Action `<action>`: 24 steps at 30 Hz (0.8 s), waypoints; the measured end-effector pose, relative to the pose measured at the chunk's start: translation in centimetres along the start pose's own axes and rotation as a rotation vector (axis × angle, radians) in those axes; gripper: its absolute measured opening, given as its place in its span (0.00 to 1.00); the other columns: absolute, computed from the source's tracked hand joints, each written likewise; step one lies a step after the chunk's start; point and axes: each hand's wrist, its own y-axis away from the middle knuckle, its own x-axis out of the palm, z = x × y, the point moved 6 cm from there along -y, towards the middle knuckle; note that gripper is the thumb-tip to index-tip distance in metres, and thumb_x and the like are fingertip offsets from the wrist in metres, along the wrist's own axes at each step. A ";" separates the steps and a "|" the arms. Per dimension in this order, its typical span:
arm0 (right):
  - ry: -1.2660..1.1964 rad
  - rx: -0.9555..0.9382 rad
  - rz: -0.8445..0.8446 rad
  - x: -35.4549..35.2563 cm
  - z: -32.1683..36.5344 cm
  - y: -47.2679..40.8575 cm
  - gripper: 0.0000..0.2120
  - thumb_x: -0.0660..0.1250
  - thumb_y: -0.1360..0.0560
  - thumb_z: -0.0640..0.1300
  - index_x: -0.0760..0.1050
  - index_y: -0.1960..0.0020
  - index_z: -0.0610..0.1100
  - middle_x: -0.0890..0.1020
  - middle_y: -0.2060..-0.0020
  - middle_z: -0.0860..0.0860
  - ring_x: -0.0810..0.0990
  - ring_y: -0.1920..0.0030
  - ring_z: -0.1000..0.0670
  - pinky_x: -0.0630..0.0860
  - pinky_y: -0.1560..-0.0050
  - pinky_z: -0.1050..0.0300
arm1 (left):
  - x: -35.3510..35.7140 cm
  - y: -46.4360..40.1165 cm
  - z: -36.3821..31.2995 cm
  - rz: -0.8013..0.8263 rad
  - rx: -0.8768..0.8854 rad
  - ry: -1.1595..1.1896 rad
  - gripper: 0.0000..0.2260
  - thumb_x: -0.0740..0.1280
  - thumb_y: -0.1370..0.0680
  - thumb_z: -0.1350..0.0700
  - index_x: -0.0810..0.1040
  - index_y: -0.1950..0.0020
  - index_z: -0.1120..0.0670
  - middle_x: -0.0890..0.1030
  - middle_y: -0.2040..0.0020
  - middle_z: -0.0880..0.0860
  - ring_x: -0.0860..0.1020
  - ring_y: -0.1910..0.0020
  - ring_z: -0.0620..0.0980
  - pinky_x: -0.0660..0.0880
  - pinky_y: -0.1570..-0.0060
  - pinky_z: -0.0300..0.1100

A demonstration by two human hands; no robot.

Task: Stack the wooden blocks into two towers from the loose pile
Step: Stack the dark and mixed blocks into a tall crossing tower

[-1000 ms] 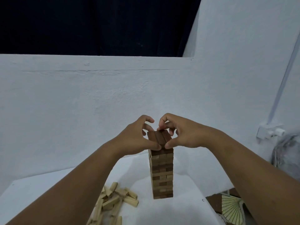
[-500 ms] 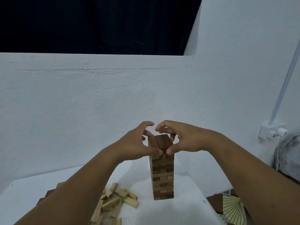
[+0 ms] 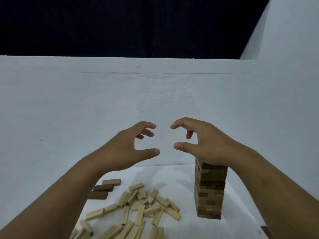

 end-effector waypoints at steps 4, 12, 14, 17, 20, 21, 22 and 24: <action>-0.081 -0.034 0.023 5.3 2.5 -1.9 0.14 0.66 0.24 0.57 0.68 0.42 0.68 0.76 0.51 0.59 0.77 0.50 0.57 0.73 0.54 0.61 | -2.3 3.2 4.3 -0.043 -0.082 -0.053 0.20 0.68 0.26 0.37 0.70 0.35 0.35 0.75 0.39 0.33 0.71 0.38 0.35 0.71 0.42 0.39; -0.209 -0.039 0.094 17.5 4.0 -4.3 0.07 0.64 0.23 0.46 0.73 0.50 0.59 0.78 0.58 0.60 0.77 0.60 0.56 0.77 0.59 0.60 | -1.6 8.3 17.6 -0.014 -0.319 -0.146 0.10 0.66 0.21 0.50 0.76 0.41 0.40 0.75 0.39 0.36 0.72 0.42 0.37 0.66 0.47 0.30; -0.176 -0.017 0.162 20.5 3.6 -4.8 0.08 0.65 0.23 0.46 0.73 0.49 0.59 0.77 0.54 0.61 0.77 0.59 0.57 0.77 0.56 0.61 | -0.2 9.0 20.6 0.023 -0.357 -0.172 0.13 0.66 0.21 0.55 0.76 0.39 0.42 0.75 0.38 0.39 0.71 0.39 0.39 0.66 0.42 0.31; -0.122 0.002 0.247 24.0 2.9 -5.1 0.10 0.63 0.23 0.46 0.71 0.45 0.59 0.73 0.45 0.63 0.74 0.50 0.59 0.73 0.48 0.61 | 1.7 9.5 23.3 0.066 -0.356 -0.222 0.19 0.66 0.23 0.59 0.74 0.34 0.45 0.74 0.35 0.42 0.71 0.36 0.43 0.69 0.36 0.39; -0.106 0.012 0.296 27.3 2.8 -6.2 0.13 0.64 0.23 0.46 0.69 0.40 0.57 0.69 0.41 0.61 0.71 0.41 0.57 0.69 0.42 0.59 | 2.7 9.5 25.2 0.082 -0.409 -0.198 0.25 0.66 0.28 0.59 0.72 0.34 0.42 0.75 0.37 0.41 0.75 0.41 0.44 0.75 0.41 0.44; -0.103 -0.002 0.302 28.2 3.0 -6.7 0.15 0.65 0.24 0.47 0.68 0.39 0.56 0.69 0.41 0.61 0.70 0.40 0.57 0.69 0.41 0.58 | 2.9 9.5 25.6 0.080 -0.422 -0.194 0.26 0.64 0.30 0.58 0.71 0.34 0.40 0.75 0.38 0.41 0.75 0.42 0.43 0.75 0.42 0.46; -0.097 -0.018 0.314 29.1 3.2 -7.1 0.17 0.67 0.25 0.48 0.67 0.38 0.55 0.69 0.41 0.61 0.69 0.40 0.56 0.69 0.40 0.57 | 3.1 9.3 25.9 0.079 -0.423 -0.202 0.27 0.63 0.32 0.57 0.70 0.34 0.39 0.75 0.38 0.40 0.75 0.42 0.44 0.75 0.42 0.48; -0.090 -0.027 0.360 30.7 3.4 -7.9 0.20 0.68 0.27 0.47 0.67 0.37 0.54 0.69 0.42 0.60 0.69 0.41 0.55 0.71 0.41 0.55 | 3.3 9.1 26.2 0.092 -0.424 -0.235 0.25 0.62 0.31 0.56 0.71 0.36 0.39 0.76 0.43 0.39 0.74 0.44 0.44 0.74 0.43 0.50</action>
